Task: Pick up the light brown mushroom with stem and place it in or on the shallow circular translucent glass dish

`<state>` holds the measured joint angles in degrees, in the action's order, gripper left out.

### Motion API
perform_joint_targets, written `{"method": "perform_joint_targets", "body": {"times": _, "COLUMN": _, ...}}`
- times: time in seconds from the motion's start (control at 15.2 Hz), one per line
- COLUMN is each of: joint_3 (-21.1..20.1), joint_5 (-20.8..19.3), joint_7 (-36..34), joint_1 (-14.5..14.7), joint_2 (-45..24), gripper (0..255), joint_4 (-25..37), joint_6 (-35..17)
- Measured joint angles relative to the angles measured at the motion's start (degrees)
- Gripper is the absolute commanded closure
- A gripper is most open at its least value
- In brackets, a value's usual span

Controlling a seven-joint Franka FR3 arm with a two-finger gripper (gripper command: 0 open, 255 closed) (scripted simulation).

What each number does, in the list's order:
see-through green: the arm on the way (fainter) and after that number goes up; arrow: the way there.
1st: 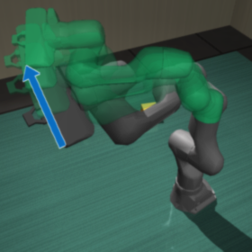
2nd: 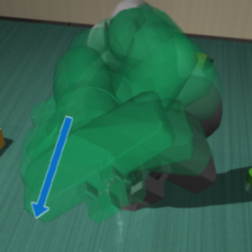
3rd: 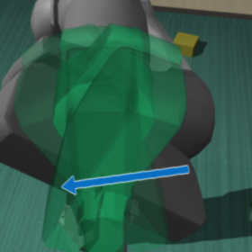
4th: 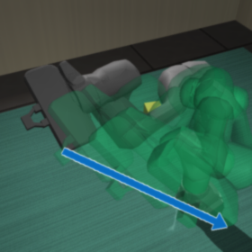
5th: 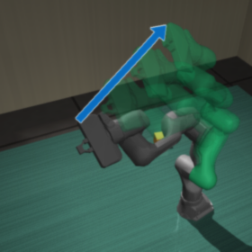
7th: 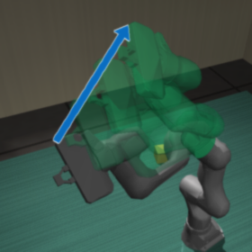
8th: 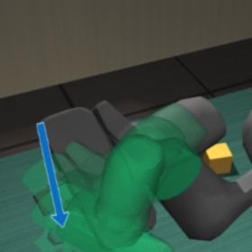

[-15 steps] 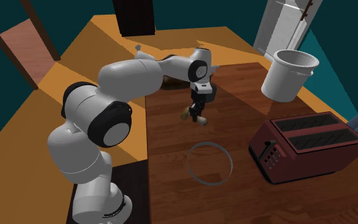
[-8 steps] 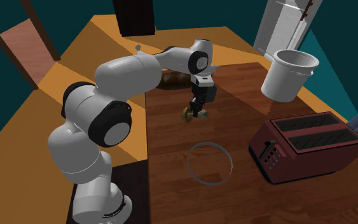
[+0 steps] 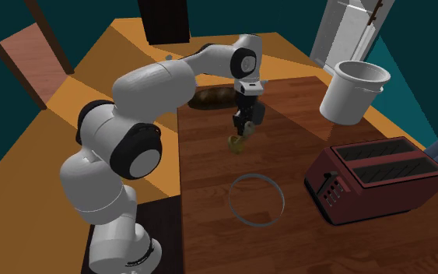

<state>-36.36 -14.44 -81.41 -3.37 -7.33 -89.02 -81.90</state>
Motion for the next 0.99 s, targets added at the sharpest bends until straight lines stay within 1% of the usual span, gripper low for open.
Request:
{"method": "perform_joint_targets", "body": {"times": 0.07, "joint_3": -0.02, "joint_5": -0.02, "joint_7": 0.05, "joint_1": 0.05, "joint_2": -0.04, "gripper": 255, "joint_4": 0.52, "joint_6": 0.48}}
{"method": "perform_joint_targets", "body": {"times": 0.26, "joint_3": 1.2, "joint_5": 1.07, "joint_7": 3.28, "joint_1": -2.06, "joint_2": 2.96, "gripper": 255, "joint_4": -2.01, "joint_6": -0.26}}
{"method": "perform_joint_targets", "body": {"times": 0.46, "joint_3": 3.73, "joint_5": 2.83, "joint_7": 8.67, "joint_1": -5.22, "joint_2": 8.08, "gripper": 255, "joint_4": -7.65, "joint_6": -2.81}}
{"method": "perform_joint_targets", "body": {"times": 0.59, "joint_3": 5.13, "joint_5": 3.23, "joint_7": 11.35, "joint_1": -6.52, "joint_2": 9.87, "gripper": 255, "joint_4": -9.82, "joint_6": -4.02}}
{"method": "perform_joint_targets", "body": {"times": 0.66, "joint_3": 5.16, "joint_5": 3.22, "joint_7": 11.38, "joint_1": -6.54, "joint_2": 9.86, "gripper": 0, "joint_4": -9.83, "joint_6": -4.03}}
{"method": "perform_joint_targets", "body": {"times": 0.73, "joint_3": 5.14, "joint_5": 3.22, "joint_7": 11.37, "joint_1": -6.53, "joint_2": 9.87, "gripper": 0, "joint_4": -9.82, "joint_6": -4.02}}
{"method": "perform_joint_targets", "body": {"times": 0.79, "joint_3": 5.76, "joint_5": 4.01, "joint_7": 11.02, "joint_1": -7.08, "joint_2": 10.5, "gripper": 0, "joint_4": -10.91, "joint_6": -5.13}}
{"method": "perform_joint_targets", "body": {"times": 0.92, "joint_3": 7.81, "joint_5": 6.61, "joint_7": 9.95, "joint_1": -8.81, "joint_2": 12.46, "gripper": 0, "joint_4": -13.73, "joint_6": -8.15}}
{"method": "perform_joint_targets", "body": {"times": 0.99, "joint_3": 9.0, "joint_5": 8.35, "joint_7": 9.29, "joint_1": -9.7, "joint_2": 14.08, "gripper": 0, "joint_4": -16.32, "joint_6": -10.33}}
